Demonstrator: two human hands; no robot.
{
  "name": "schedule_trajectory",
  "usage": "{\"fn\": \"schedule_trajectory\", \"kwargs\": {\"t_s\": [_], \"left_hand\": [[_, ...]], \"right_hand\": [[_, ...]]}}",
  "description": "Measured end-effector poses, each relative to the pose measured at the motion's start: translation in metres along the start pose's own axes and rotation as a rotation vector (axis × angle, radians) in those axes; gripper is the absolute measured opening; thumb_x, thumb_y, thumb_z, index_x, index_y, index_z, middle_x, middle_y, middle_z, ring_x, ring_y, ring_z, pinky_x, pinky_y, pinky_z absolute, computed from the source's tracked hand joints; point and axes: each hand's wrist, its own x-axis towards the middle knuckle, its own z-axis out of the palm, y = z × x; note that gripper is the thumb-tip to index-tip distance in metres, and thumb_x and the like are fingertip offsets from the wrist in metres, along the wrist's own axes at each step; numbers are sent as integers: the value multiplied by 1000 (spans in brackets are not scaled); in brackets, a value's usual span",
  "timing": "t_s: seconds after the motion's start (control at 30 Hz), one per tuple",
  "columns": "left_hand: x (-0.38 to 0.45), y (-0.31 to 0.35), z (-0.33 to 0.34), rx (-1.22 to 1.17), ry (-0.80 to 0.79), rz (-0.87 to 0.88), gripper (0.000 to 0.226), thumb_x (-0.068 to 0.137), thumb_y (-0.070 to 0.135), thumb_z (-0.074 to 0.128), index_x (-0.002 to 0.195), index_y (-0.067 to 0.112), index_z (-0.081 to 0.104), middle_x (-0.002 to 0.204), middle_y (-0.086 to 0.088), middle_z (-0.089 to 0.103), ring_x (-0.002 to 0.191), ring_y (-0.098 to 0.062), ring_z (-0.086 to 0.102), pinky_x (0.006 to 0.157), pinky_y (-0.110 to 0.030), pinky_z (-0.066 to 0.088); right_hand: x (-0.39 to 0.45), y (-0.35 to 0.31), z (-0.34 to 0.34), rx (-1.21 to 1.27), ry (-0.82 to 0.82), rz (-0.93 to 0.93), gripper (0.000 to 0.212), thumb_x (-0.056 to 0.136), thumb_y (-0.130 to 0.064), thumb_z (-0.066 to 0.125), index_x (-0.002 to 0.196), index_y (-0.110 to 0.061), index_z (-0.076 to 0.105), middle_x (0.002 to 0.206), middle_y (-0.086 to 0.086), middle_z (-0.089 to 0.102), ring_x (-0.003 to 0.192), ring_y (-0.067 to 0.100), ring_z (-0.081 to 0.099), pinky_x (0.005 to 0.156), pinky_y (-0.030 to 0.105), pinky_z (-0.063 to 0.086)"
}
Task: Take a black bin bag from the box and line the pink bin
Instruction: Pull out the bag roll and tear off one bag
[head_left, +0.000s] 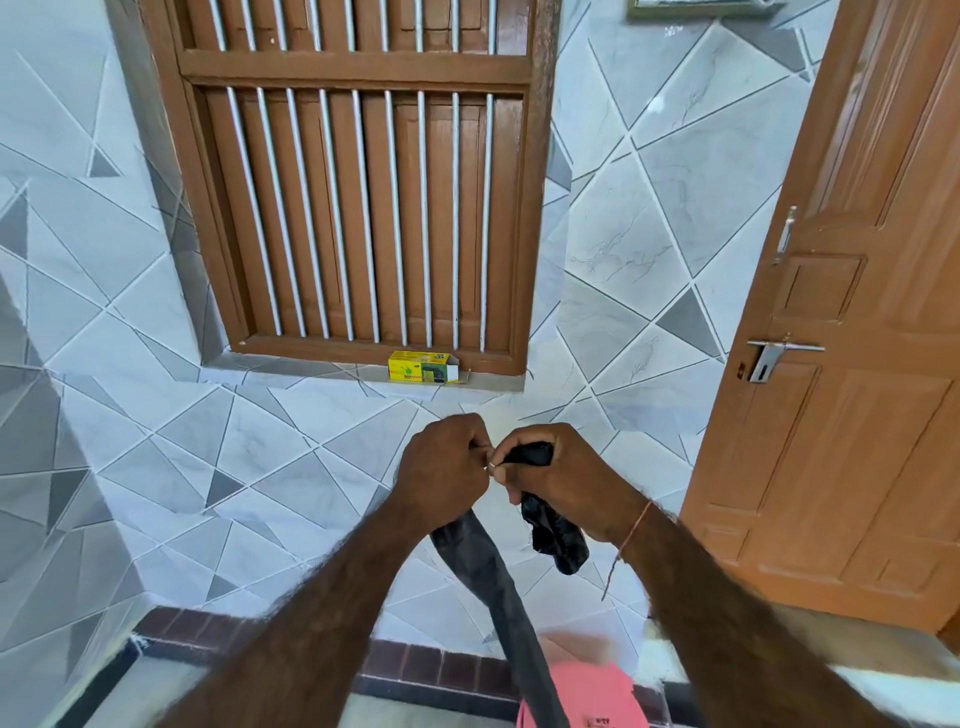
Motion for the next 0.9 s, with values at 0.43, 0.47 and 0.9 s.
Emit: {"fn": "schedule_trajectory", "kwargs": {"t_s": [0.43,0.47,0.9], "left_hand": [[84,-86,-4,-170,-4,95,38,75,-1,57,56,28,41,61,8,49,70,-23,51,60,-30,37],[94,-95,-6,-185,-2,101,38,74,-2,56,56,28,41,62,7,49,70,-24,50,60,-30,36],[174,-169,-24,-1364,-520,-51,30,96,18,48,81,-6,55,76,-1,65,61,-16,44,56,-22,40]], "right_hand": [[94,6,36,32,8,-32,7,84,5,65,80,1,70,57,8,61,53,17,56,61,23,49],[106,5,41,31,10,-32,7,84,5,65,80,2,70,56,7,60,53,17,55,61,23,49],[201,55,42,58,270,173,13,83,-12,73,72,-6,69,53,3,57,52,15,51,54,25,45]]}}
